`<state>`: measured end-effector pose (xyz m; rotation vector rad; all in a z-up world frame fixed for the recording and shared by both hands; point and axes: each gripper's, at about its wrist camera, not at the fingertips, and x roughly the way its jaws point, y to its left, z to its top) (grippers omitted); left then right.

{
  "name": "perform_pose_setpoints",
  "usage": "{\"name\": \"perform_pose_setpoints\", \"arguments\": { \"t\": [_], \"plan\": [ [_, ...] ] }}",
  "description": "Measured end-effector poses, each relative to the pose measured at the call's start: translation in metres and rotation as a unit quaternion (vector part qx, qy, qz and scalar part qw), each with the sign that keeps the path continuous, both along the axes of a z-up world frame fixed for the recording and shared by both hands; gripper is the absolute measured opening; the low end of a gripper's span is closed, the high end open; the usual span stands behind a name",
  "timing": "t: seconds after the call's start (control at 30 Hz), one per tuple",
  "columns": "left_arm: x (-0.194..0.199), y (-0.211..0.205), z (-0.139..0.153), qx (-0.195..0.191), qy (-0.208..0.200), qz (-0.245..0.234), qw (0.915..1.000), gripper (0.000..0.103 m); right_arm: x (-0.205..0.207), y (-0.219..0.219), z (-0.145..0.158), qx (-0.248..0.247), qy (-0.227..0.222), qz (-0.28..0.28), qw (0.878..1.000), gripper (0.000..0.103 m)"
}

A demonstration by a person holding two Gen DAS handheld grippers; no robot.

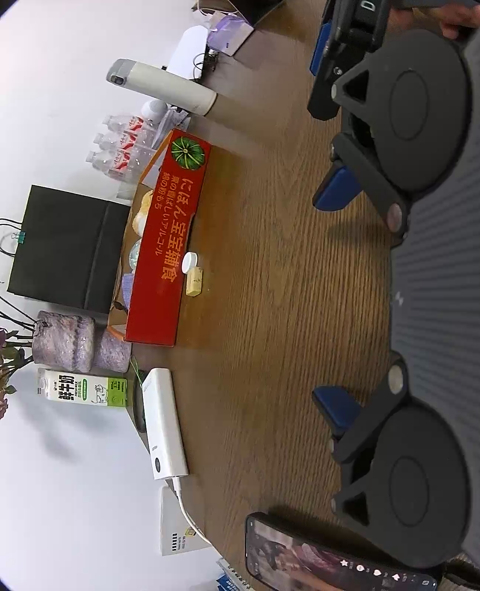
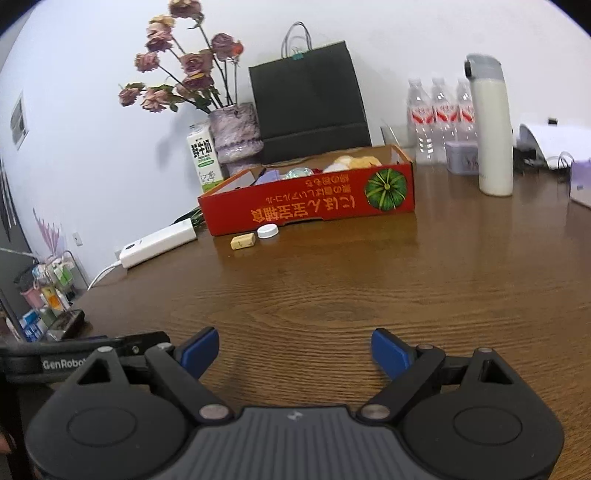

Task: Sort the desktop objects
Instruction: 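Grasp the small beige block with left tool while right grasps the white ribbed cap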

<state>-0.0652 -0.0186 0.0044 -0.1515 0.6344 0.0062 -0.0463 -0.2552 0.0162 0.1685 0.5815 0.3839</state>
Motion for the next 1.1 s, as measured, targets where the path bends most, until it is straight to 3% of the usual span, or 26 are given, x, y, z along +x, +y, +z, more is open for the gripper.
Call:
{"name": "perform_pose_setpoints", "arguments": {
  "t": [0.23, 0.37, 0.5, 0.63, 0.7, 0.8, 0.87, 1.03, 1.1],
  "plan": [
    [0.000, -0.001, 0.000, 0.002, 0.002, 0.002, 1.0000, 0.103, 0.003, 0.000, -0.001, 0.011, 0.007, -0.009, 1.000, 0.088],
    [0.002, 0.000, 0.002, -0.004, -0.003, 0.006, 1.0000, 0.103, 0.015, 0.000, 0.001, 0.024, 0.033, 0.009, 0.999, 0.084],
    [0.021, -0.005, 0.014, -0.006, -0.033, -0.044, 0.9985, 0.103, 0.058, 0.005, 0.016, 0.030, 0.039, 0.021, 0.999, 0.071],
    [0.069, -0.011, 0.026, 0.027, -0.065, -0.060, 0.9958, 0.103, 0.130, 0.031, 0.037, 0.003, 0.036, 0.056, 0.998, 0.069],
    [0.098, -0.009, 0.024, 0.026, -0.056, -0.059, 0.9963, 0.098, 0.171, 0.047, 0.036, 0.001, 0.049, 0.073, 0.996, 0.064],
    [0.139, 0.002, 0.013, -0.010, -0.026, -0.046, 0.9986, 0.079, 0.222, 0.075, 0.025, -0.008, 0.072, 0.092, 0.993, 0.055],
    [0.157, 0.006, 0.007, -0.015, -0.019, -0.032, 0.9992, 0.078, 0.249, 0.086, 0.017, 0.001, 0.101, 0.090, 0.991, 0.048],
    [0.186, 0.006, -0.001, -0.012, -0.007, -0.016, 0.9998, 0.074, 0.273, 0.108, 0.007, -0.015, 0.124, 0.104, 0.987, 0.048],
    [0.192, 0.004, -0.001, -0.007, -0.003, -0.016, 0.9998, 0.064, 0.268, 0.116, 0.007, -0.041, 0.109, 0.111, 0.987, 0.037]
  ]
}}
